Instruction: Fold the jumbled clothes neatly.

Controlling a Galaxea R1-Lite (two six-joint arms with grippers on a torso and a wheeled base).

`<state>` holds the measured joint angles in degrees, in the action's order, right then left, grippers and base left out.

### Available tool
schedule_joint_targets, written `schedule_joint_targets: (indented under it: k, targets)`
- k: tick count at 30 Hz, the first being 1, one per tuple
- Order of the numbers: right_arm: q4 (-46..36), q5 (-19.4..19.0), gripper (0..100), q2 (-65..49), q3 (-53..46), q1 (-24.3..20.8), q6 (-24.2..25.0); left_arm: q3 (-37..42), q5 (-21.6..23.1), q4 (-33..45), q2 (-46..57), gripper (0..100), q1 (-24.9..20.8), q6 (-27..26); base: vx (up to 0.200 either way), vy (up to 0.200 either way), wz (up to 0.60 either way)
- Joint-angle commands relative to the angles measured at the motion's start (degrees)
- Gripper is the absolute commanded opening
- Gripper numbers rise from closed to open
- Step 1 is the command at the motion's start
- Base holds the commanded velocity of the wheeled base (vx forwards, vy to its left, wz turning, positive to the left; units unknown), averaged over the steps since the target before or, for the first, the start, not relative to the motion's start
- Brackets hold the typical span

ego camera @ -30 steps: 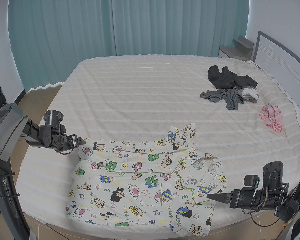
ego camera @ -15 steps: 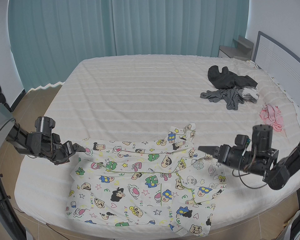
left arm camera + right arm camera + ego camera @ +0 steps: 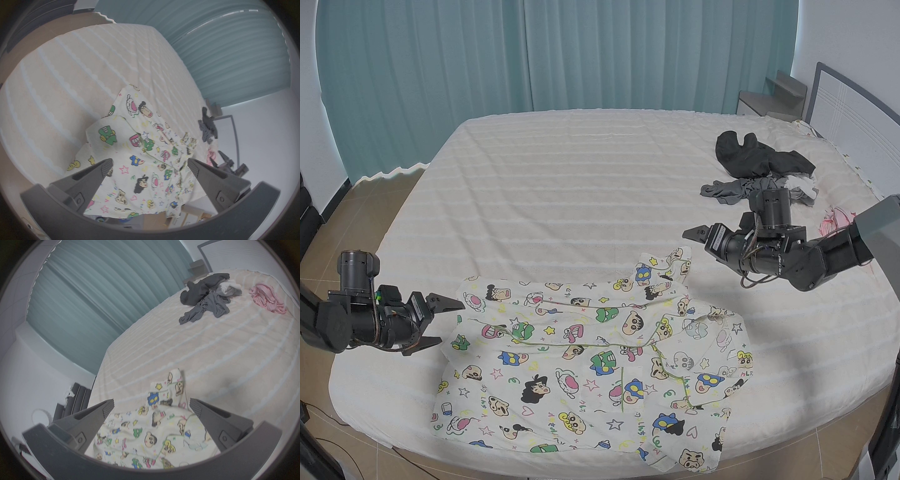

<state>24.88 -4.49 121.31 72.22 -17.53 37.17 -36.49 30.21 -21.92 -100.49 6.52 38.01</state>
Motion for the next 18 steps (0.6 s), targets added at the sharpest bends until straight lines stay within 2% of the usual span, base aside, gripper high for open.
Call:
schedule_joint_targets:
  k: [1, 6, 9, 18]
  targets:
    - [-7.39, 4.4, 100, 9.12, 8.82, 1.36, 4.75, 9.5, 2.93, -9.99, 7.24, 100, 0.25, 8.57, 0.0, 0.0, 0.0]
    - [-7.13, 3.87, 100, 6.92, 6.18, 1.36, 5.11, 11.53, 3.1, -12.01, 7.32, 100, 0.25, 8.48, 0.0, 0.0, 0.0]
    - [-7.04, 3.52, 100, 6.13, 5.48, 1.36, 5.11, 12.14, 3.1, -12.62, 7.24, 100, 0.25, 8.57, 0.2, 0.0, 0.0]
    - [-7.04, 3.52, 100, 6.22, 5.83, 1.62, 5.19, 12.32, 3.19, -14.73, 5.65, 100, 0.86, 8.66, 0.0, 0.0, 0.0]
